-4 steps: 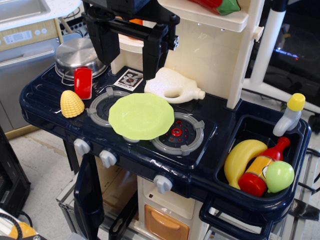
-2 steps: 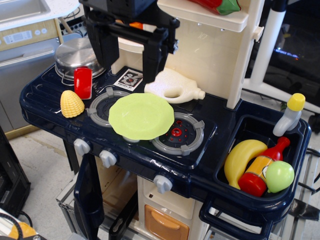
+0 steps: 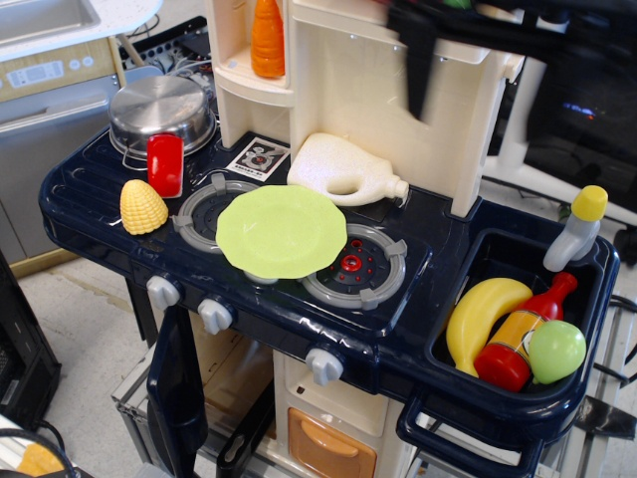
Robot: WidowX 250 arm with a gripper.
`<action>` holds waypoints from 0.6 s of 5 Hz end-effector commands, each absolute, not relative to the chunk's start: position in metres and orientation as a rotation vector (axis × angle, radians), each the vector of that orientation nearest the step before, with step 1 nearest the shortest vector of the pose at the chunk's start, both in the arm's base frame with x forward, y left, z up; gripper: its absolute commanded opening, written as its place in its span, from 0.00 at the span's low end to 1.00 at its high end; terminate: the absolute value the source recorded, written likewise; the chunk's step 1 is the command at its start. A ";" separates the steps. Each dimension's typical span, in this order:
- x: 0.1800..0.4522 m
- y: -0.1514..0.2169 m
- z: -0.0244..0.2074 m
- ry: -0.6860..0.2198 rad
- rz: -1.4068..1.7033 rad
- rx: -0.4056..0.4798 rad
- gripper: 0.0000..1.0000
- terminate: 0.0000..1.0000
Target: Put pear on plate
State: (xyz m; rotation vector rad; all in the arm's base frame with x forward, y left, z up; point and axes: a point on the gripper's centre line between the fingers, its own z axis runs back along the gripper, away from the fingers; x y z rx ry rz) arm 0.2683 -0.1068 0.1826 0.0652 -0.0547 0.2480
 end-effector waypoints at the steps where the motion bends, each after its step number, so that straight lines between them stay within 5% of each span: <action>1: 0.273 -0.165 0.143 -0.136 0.308 0.006 1.00 0.00; 3: 0.279 -0.180 0.105 -0.148 0.198 -0.031 1.00 0.00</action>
